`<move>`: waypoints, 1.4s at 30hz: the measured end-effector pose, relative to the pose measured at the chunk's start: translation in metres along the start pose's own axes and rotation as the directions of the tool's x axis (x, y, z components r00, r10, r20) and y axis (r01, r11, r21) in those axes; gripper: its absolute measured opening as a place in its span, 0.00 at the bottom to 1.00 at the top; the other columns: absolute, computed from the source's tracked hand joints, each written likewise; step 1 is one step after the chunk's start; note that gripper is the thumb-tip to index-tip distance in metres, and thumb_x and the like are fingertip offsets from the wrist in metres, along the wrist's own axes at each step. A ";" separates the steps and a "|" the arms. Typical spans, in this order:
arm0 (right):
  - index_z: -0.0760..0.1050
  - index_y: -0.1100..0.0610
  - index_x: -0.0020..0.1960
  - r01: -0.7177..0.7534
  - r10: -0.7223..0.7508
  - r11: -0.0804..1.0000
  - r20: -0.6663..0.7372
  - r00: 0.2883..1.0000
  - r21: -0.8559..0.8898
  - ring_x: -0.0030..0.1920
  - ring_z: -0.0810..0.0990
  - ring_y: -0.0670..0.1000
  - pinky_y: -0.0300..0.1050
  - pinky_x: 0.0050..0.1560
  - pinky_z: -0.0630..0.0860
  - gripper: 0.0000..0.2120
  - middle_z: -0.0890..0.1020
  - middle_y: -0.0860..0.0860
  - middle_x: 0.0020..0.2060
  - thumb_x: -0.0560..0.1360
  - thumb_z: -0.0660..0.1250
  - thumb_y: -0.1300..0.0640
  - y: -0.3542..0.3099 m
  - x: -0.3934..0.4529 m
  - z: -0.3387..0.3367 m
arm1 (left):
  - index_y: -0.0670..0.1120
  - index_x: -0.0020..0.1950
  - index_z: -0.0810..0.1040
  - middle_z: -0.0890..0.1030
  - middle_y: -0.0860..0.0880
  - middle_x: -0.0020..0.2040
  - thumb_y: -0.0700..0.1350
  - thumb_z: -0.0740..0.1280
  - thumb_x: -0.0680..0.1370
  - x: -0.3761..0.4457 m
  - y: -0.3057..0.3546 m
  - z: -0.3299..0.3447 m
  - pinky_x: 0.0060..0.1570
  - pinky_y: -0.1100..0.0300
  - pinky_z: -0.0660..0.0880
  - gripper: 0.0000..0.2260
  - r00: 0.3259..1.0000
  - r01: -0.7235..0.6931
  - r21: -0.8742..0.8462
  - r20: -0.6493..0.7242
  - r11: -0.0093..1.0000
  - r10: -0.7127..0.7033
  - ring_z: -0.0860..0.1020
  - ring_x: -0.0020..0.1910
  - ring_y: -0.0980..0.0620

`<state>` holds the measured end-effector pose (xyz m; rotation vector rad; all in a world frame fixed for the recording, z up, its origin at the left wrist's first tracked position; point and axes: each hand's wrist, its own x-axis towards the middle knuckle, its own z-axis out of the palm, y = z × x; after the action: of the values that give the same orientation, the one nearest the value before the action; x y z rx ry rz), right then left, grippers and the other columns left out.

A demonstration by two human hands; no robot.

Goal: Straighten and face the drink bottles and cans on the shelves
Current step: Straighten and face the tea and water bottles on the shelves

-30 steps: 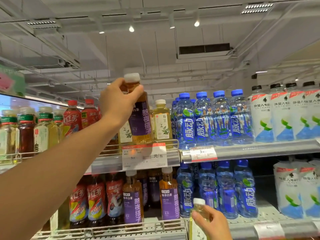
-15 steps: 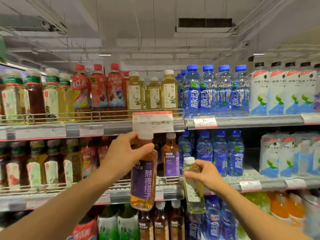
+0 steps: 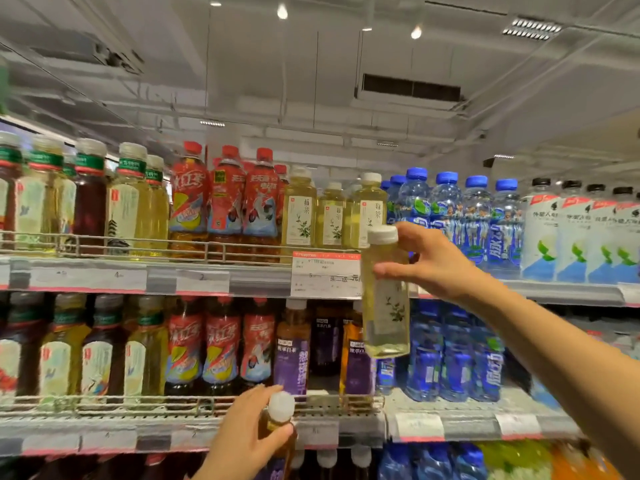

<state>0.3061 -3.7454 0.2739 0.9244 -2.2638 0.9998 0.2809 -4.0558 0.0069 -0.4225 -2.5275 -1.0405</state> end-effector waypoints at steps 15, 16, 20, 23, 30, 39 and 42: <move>0.73 0.55 0.60 0.018 -0.100 0.970 -0.329 0.939 -0.244 0.45 0.78 0.38 0.27 0.36 0.73 0.22 0.80 0.46 0.50 0.73 0.77 0.47 -0.051 0.146 0.008 | 0.69 0.54 0.71 0.76 0.66 0.50 0.66 0.68 0.72 0.013 -0.024 0.001 0.53 0.64 0.69 0.13 0.991 -0.111 0.022 -0.072 0.994 0.112 0.74 0.52 0.64; 0.73 0.55 0.60 0.001 -0.084 0.970 -0.330 0.940 -0.243 0.45 0.79 0.40 0.30 0.38 0.76 0.23 0.80 0.46 0.49 0.72 0.78 0.47 -0.047 0.149 0.011 | 0.67 0.55 0.72 0.76 0.65 0.50 0.65 0.68 0.72 0.012 -0.024 0.001 0.52 0.65 0.69 0.13 0.991 -0.112 0.013 -0.078 0.994 0.113 0.73 0.52 0.65; 0.70 0.58 0.61 -0.055 -0.003 0.969 -0.232 0.973 -0.241 0.44 0.83 0.46 0.38 0.34 0.81 0.25 0.80 0.46 0.46 0.72 0.79 0.52 -0.038 0.155 0.022 | 0.62 0.57 0.74 0.75 0.63 0.48 0.65 0.68 0.72 0.009 -0.027 0.004 0.50 0.67 0.68 0.16 0.988 -0.113 -0.006 -0.104 0.994 0.112 0.72 0.50 0.65; 0.68 0.57 0.63 -0.078 0.039 0.963 -0.154 0.987 -0.256 0.45 0.85 0.50 0.41 0.34 0.83 0.26 0.81 0.50 0.48 0.73 0.78 0.55 -0.035 0.159 0.025 | 0.61 0.57 0.74 0.75 0.63 0.48 0.65 0.68 0.72 0.009 -0.028 0.006 0.51 0.65 0.69 0.17 0.988 -0.101 0.008 -0.119 0.995 0.101 0.72 0.51 0.64; 0.70 0.52 0.67 -0.109 0.110 0.920 -0.018 0.994 -0.376 0.47 0.84 0.52 0.43 0.37 0.83 0.28 0.82 0.52 0.49 0.72 0.78 0.52 -0.040 0.174 0.009 | 0.61 0.57 0.74 0.76 0.63 0.50 0.67 0.68 0.71 0.011 -0.025 0.005 0.54 0.65 0.69 0.19 0.990 -0.070 0.019 -0.120 0.997 0.071 0.72 0.52 0.64; 0.73 0.53 0.68 -0.119 0.126 0.860 -0.019 0.992 -0.497 0.55 0.81 0.55 0.49 0.52 0.77 0.30 0.83 0.53 0.55 0.70 0.79 0.47 -0.035 0.189 0.002 | 0.61 0.60 0.74 0.77 0.63 0.51 0.72 0.65 0.68 0.017 -0.028 0.005 0.54 0.67 0.69 0.26 0.996 -0.034 0.032 -0.086 0.999 0.037 0.74 0.53 0.63; 0.73 0.52 0.69 -0.124 0.139 0.816 -0.018 0.990 -0.565 0.54 0.81 0.55 0.51 0.53 0.77 0.30 0.82 0.51 0.55 0.71 0.77 0.45 -0.036 0.192 0.003 | 0.62 0.59 0.74 0.77 0.63 0.50 0.70 0.66 0.68 0.019 -0.028 0.005 0.52 0.67 0.69 0.23 0.997 -0.021 0.029 -0.078 0.999 0.024 0.75 0.52 0.63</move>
<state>0.2075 -3.8388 0.4147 0.5229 -2.4571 0.3104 0.2513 -4.0690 -0.0046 -0.3933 -2.4594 -0.9920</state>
